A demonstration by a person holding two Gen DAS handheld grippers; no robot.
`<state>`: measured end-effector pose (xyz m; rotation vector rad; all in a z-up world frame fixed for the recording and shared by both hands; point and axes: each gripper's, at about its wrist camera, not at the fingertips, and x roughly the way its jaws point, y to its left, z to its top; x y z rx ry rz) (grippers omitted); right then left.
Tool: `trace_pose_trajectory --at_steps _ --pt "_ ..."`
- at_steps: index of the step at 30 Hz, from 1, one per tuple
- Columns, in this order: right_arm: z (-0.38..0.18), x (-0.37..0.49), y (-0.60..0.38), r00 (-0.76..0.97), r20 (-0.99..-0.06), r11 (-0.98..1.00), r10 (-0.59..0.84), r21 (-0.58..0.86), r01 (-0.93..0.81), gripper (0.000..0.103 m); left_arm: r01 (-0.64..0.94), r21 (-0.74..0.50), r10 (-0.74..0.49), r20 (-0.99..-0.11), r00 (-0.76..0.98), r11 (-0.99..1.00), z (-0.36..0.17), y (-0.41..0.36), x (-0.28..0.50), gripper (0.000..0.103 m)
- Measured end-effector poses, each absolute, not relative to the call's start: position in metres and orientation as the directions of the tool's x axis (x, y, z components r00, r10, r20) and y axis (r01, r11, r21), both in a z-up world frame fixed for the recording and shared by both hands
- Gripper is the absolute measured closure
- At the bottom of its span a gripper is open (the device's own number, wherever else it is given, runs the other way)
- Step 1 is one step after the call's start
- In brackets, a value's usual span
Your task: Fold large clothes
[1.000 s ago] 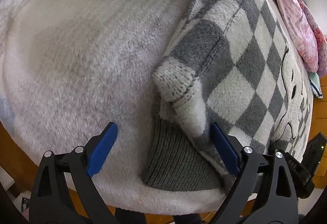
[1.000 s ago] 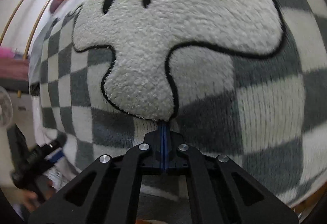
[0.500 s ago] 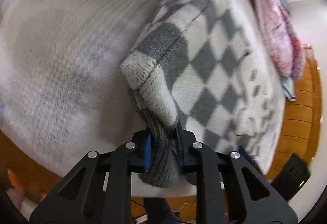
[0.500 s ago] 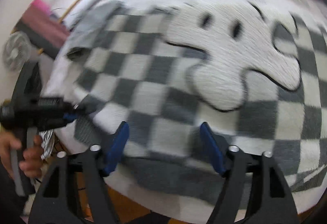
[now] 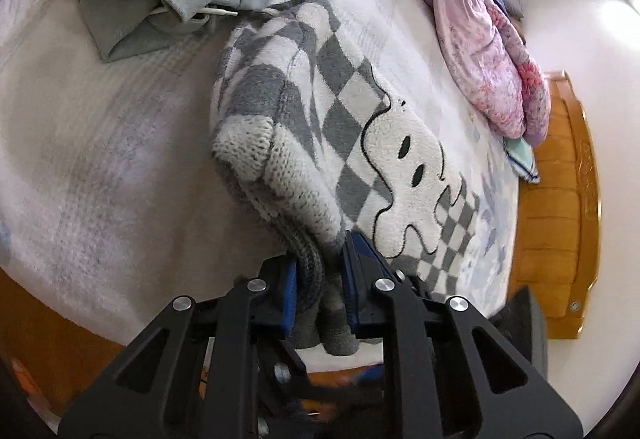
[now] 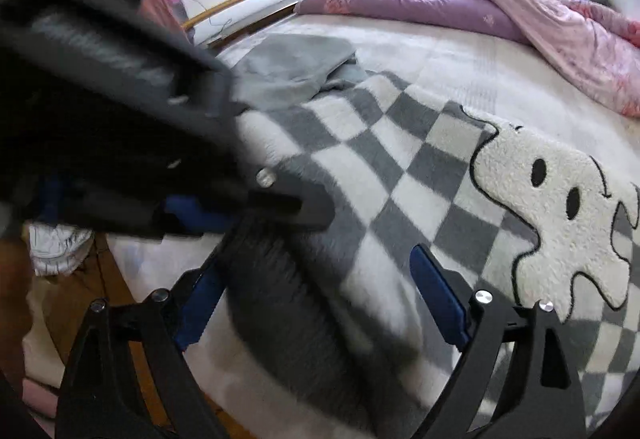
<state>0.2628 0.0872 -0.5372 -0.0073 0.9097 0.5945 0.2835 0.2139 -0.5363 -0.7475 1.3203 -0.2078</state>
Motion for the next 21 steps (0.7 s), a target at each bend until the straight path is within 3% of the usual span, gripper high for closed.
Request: trace_pose_trajectory --at_steps 2,3,4,6,8,11,14,15,21 --pt "-0.54 0.274 0.086 0.444 -0.749 0.84 0.491 0.272 -0.47 0.02 -0.277 -0.605 -0.543 -0.794 0.272 0.747 -0.536 0.216 0.284 0.085" --pt "-0.541 0.277 0.083 0.418 -0.744 0.825 0.521 0.314 -0.47 0.033 -0.282 -0.61 -0.548 -0.791 0.273 0.741 -0.537 0.215 0.285 0.085" --pt "-0.543 0.282 0.083 0.39 -0.745 0.814 0.541 0.349 -0.464 0.038 -0.287 -0.61 -0.546 -0.791 0.276 0.739 -0.537 0.214 0.285 0.085" --pt "-0.545 0.287 0.08 0.363 -0.756 0.816 0.544 0.377 -0.438 0.066 -0.304 -0.606 -0.534 -0.794 0.292 0.735 -0.535 0.212 0.286 0.08" --pt "-0.544 0.293 0.067 0.339 -0.76 0.821 0.554 0.431 -0.375 0.074 -0.305 -0.616 -0.541 -0.786 0.3 0.726 -0.524 0.207 0.286 0.079" --pt "-0.534 0.301 0.035 0.344 -0.718 0.796 0.605 0.536 -0.282 0.077 -0.187 -0.647 -0.532 -0.731 0.427 0.739 -0.481 0.194 0.281 0.079" --pt "-0.513 0.303 -0.025 0.423 -0.62 0.733 0.661 0.655 -0.184 0.078 -0.106 -0.636 -0.506 -0.694 0.513 0.764 -0.444 0.18 0.281 0.06" --pt "-0.507 0.299 -0.042 0.445 -0.599 0.716 0.666 0.68 -0.158 0.078 -0.111 -0.613 -0.481 -0.708 0.517 0.783 -0.44 0.175 0.283 0.054" --pt "-0.483 0.254 -0.171 0.624 -0.485 0.588 0.612 0.807 0.051 0.078 -0.11 -0.494 -0.406 -0.805 0.432 0.862 -0.457 0.122 0.307 0.05"
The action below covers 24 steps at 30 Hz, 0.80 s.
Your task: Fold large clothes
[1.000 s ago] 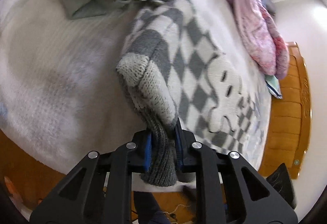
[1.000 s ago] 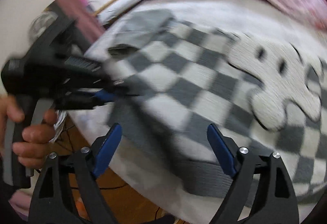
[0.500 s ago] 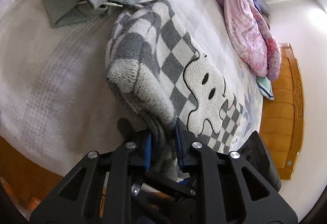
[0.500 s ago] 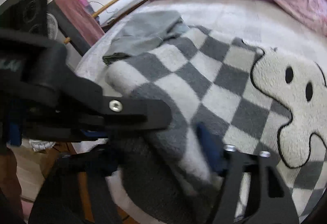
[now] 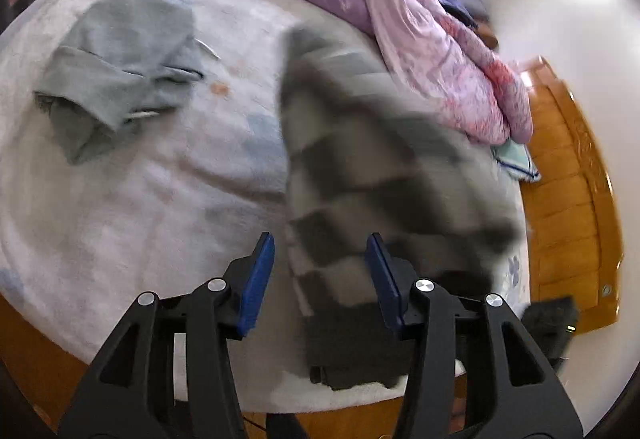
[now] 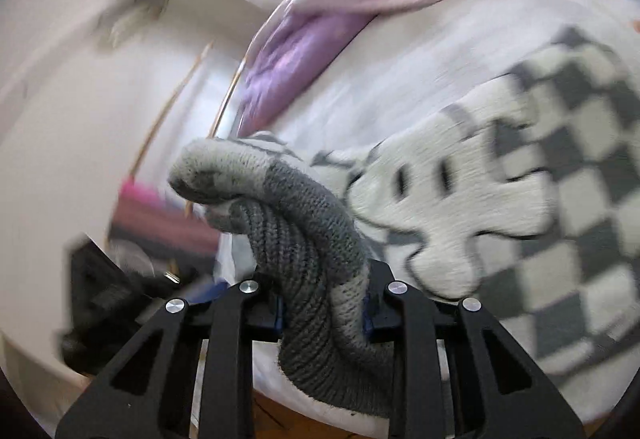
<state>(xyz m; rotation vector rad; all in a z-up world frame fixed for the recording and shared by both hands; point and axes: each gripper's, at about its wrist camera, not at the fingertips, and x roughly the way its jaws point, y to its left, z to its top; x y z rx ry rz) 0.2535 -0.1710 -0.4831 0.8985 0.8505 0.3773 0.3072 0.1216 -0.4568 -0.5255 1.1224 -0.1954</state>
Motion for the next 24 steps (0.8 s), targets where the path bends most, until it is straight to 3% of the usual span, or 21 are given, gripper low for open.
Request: trace_pose_trajectory --at_steps 5,14,17,19,21,24 --pt "-0.487 0.204 -0.257 0.719 -0.481 0.51 0.502 0.836 0.204 0.079 -0.035 -0.462 -0.423 -0.839 0.343 0.886 -0.491 0.054 0.314 0.038" --pt "-0.561 0.136 -0.354 0.663 -0.697 0.404 0.274 0.709 0.578 0.078 0.017 -0.4 -0.394 -0.894 0.211 0.916 -0.555 -0.036 0.308 0.027" --pt "-0.602 0.141 -0.36 0.56 -0.754 0.389 0.344 0.657 0.645 0.075 0.038 -0.36 -0.361 -0.918 0.162 0.932 -0.575 -0.054 0.306 0.021" --pt "-0.6 0.141 -0.368 0.554 -0.759 0.406 0.343 0.652 0.641 0.064 0.028 -0.362 -0.362 -0.917 0.167 0.932 -0.579 -0.056 0.305 0.021" --pt "-0.592 0.142 -0.376 0.533 -0.776 0.447 0.337 0.63 0.635 0.04 0.012 -0.37 -0.366 -0.915 0.171 0.929 -0.582 -0.052 0.302 0.02" --pt "-0.597 0.14 -0.395 0.531 -0.756 0.461 0.382 0.654 0.6 0.028 -0.022 -0.438 -0.431 -0.891 0.14 0.899 -0.591 -0.042 0.289 0.019"
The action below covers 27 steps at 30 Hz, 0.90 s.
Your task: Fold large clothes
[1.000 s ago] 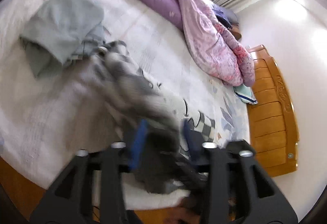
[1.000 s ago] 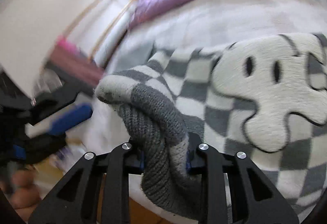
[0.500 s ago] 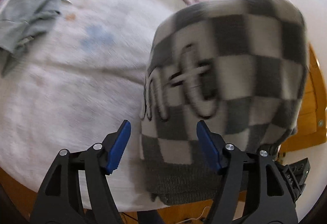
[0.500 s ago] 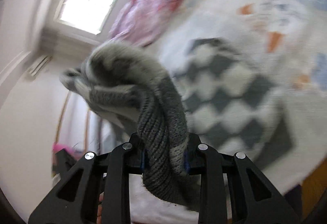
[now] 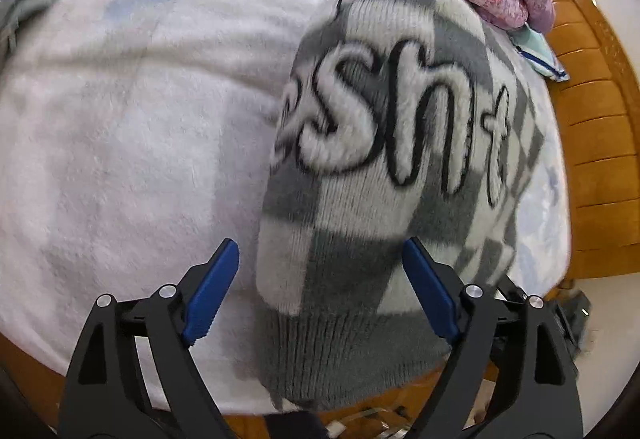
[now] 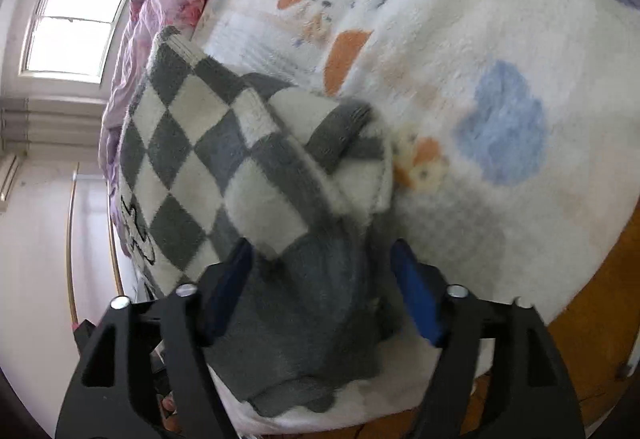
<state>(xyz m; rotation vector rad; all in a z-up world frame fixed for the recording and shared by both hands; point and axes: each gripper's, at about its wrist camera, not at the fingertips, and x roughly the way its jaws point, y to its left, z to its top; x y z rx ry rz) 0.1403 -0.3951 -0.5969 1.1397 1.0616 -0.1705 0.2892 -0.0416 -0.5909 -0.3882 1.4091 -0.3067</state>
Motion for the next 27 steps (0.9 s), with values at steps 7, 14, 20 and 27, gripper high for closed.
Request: trace_pose_trajectory --at_steps 7,14,20,27 --pt "-0.648 0.164 -0.401 0.445 -0.628 0.404 0.638 0.765 0.501 0.015 -0.034 -0.44 -0.433 -0.894 0.114 0.898 -0.611 -0.046 0.272 0.014" --pt "-0.661 0.21 -0.387 0.456 -0.564 0.381 0.689 0.816 0.435 0.006 -0.084 -0.441 -0.433 -0.895 0.106 0.893 -0.626 -0.061 0.285 0.006" --pt "-0.662 0.193 -0.401 0.478 -0.492 0.29 0.728 0.852 0.436 0.04 -0.171 -0.507 -0.505 -0.861 0.059 0.845 -0.63 -0.063 0.289 0.033" --pt "-0.596 0.196 -0.413 0.473 -0.475 0.329 0.743 0.873 0.359 0.059 -0.184 -0.574 -0.561 -0.819 0.121 0.798 -0.566 -0.053 0.298 0.073"
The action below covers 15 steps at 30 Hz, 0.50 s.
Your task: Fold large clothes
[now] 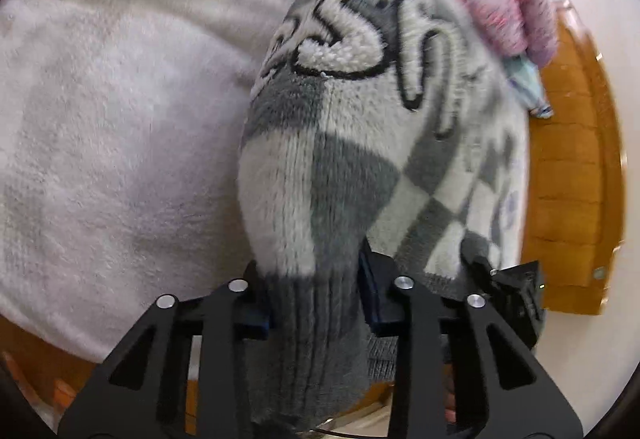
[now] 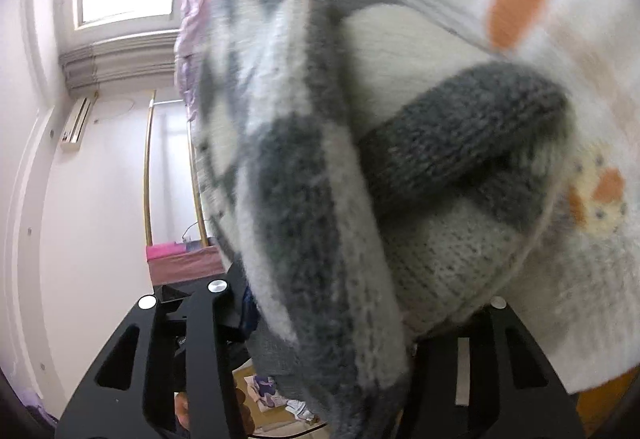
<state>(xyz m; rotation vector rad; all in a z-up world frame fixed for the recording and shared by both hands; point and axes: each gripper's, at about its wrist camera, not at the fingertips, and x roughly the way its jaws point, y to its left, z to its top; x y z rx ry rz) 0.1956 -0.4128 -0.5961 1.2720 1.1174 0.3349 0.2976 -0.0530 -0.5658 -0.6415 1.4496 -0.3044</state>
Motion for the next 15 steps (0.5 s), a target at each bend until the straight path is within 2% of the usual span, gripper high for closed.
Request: trace_pose_trajectory --at_steps 5,9,15 --pt "-0.506 0.22 -0.405 0.489 -0.494 0.459 0.719 0.866 0.199 0.061 -0.092 -0.585 -0.553 -0.799 0.236 0.806 -0.491 -0.051 0.325 0.075" --pt "-0.452 0.241 -0.387 0.51 -0.463 0.489 0.725 0.868 0.093 0.061 -0.007 -0.583 -0.554 -0.776 0.301 0.813 -0.447 -0.048 0.349 0.075" --pt "-0.404 0.265 -0.306 0.532 -0.406 0.502 0.743 0.864 -0.041 0.061 0.031 -0.613 -0.575 -0.722 0.385 0.789 -0.408 0.032 0.376 0.075"
